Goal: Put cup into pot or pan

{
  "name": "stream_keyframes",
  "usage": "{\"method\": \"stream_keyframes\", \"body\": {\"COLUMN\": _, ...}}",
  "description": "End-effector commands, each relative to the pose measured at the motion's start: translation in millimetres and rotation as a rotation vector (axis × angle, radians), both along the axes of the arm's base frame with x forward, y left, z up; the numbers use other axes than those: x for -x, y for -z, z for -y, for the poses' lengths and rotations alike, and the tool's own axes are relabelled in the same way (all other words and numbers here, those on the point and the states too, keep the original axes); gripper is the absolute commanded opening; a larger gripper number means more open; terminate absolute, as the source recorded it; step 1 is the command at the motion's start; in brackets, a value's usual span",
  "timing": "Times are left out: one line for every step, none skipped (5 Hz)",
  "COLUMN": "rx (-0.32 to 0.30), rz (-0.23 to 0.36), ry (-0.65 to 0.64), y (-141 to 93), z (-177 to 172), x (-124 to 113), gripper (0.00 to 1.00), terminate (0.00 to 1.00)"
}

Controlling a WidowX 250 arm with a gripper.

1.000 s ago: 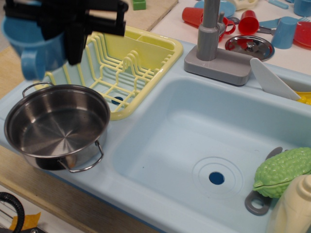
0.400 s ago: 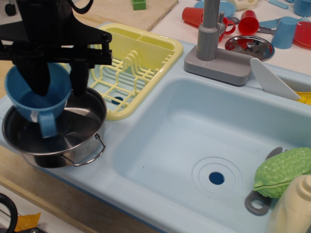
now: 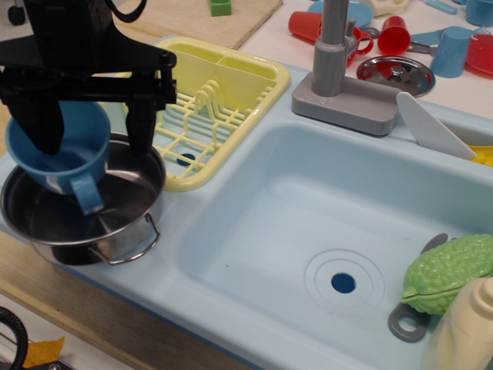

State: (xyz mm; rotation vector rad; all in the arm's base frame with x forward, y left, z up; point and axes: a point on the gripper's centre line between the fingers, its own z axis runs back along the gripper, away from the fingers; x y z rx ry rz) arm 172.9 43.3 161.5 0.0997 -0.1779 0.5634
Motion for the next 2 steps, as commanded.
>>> {"method": "stream_keyframes", "body": {"rx": -0.004, "rz": 0.026, "ry": 0.001, "y": -7.3, "z": -1.6, "x": -3.5, "gripper": 1.0, "terminate": 0.0}}
{"method": "stream_keyframes", "body": {"rx": -0.004, "rz": 0.026, "ry": 0.001, "y": -7.3, "z": -1.6, "x": -3.5, "gripper": 1.0, "terminate": 1.0}}
